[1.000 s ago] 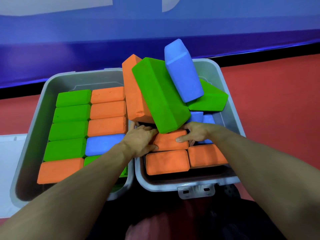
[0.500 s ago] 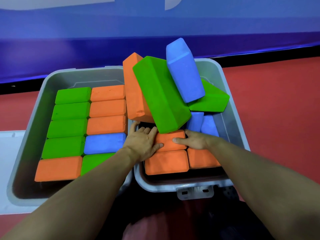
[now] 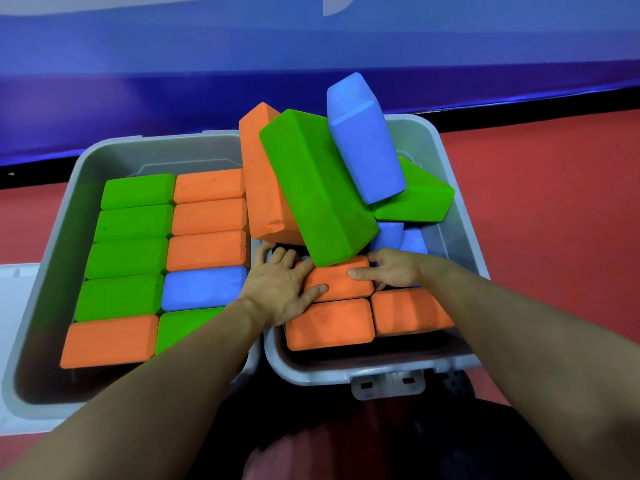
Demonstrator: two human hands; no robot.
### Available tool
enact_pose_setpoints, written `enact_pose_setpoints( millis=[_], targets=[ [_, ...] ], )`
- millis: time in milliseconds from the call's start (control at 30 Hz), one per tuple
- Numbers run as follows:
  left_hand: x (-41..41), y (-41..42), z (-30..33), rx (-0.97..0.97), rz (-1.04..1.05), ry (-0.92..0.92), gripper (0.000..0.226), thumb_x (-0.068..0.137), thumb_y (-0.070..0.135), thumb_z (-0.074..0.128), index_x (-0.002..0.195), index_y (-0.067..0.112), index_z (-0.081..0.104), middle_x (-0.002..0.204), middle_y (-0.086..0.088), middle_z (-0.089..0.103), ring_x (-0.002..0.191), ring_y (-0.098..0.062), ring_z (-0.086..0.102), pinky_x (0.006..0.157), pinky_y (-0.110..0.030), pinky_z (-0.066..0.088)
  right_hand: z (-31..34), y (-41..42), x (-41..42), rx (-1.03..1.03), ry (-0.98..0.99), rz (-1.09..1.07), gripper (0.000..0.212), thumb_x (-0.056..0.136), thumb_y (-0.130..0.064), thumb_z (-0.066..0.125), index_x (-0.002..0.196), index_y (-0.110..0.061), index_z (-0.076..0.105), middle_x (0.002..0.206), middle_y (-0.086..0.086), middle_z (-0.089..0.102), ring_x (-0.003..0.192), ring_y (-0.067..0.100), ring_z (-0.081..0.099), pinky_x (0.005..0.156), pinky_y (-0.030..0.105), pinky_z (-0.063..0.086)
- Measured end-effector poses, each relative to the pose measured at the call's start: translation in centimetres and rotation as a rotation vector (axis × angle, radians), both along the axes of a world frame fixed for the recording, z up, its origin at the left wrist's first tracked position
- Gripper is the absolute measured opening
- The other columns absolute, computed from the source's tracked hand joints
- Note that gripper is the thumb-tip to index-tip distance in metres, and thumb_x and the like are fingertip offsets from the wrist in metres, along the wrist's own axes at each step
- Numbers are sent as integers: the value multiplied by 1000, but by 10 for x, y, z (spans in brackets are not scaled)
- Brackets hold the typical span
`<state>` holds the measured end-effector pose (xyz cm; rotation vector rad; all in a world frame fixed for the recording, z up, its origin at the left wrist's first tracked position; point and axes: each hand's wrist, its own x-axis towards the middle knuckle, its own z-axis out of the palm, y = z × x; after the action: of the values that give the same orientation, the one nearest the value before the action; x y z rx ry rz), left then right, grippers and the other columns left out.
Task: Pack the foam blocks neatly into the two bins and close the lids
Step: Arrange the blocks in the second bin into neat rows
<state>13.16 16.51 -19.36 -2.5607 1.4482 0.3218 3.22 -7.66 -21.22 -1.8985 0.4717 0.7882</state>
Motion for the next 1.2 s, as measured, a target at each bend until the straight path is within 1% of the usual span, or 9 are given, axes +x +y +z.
enact_pose_setpoints(
  millis=[100,267,467,567,733,900,1000,1100,1200],
  targets=[
    [0,0,1,10,-8,2,78,90,76,4,147,36,39,122,-1,55,121,-23,45,117,-49,11,4,1,0,-9,31,-1,61,89,-54,68,131,-10,62,122,6,71,106,22,71,96,43,57],
    [-4,-5,5,98,-14,-11,74,93,72,7,150,34,36,129,2,59,126,-22,42,116,-52,3,-9,2,-3,-58,74,22,103,53,-95,62,124,-21,67,118,-6,73,105,15,70,103,41,52],
    [-6,-7,8,165,-13,-22,85,87,82,6,153,35,31,130,1,58,129,-22,41,114,-54,1,-2,8,-7,-123,61,19,91,69,-85,61,137,-24,59,133,-14,59,124,12,58,113,34,41],
    [-5,-6,7,160,-9,-19,84,87,83,7,152,36,32,129,1,58,129,-23,40,115,-54,2,-2,1,-11,-174,65,34,119,55,-96,60,146,-20,51,145,-9,53,131,12,53,115,35,39],
    [-6,-2,4,84,-16,-43,87,85,84,5,148,34,38,124,1,59,124,-23,44,116,-52,8,8,-43,-26,-233,-46,-194,55,79,-47,82,117,-10,68,97,-4,71,88,12,68,91,28,54],
    [-15,0,0,-144,6,-42,88,89,83,20,142,20,50,124,-5,61,120,-27,51,120,-46,17,6,-67,-40,-174,-93,-462,60,78,-21,87,128,-1,61,92,2,67,92,14,61,86,27,52],
    [-37,-14,1,-198,28,-30,98,86,85,22,142,10,51,130,-14,59,124,-33,51,120,-44,21,13,-65,-36,-94,-102,-515,61,80,-23,85,132,-9,57,113,9,68,101,19,65,78,28,52],
    [-60,-33,8,-181,225,59,113,78,93,17,146,7,43,138,-14,51,130,-32,45,118,-41,27,19,-63,-32,-83,-87,-506,60,80,-32,85,130,-17,56,122,10,68,115,23,66,80,32,52],
    [-67,-41,16,-282,444,235,117,70,97,21,148,11,37,139,-11,49,129,-30,42,115,-38,30,22,-62,-35,-150,-81,-477,65,81,-27,84,135,-8,56,122,14,68,107,22,66,81,25,54]
  ],
)
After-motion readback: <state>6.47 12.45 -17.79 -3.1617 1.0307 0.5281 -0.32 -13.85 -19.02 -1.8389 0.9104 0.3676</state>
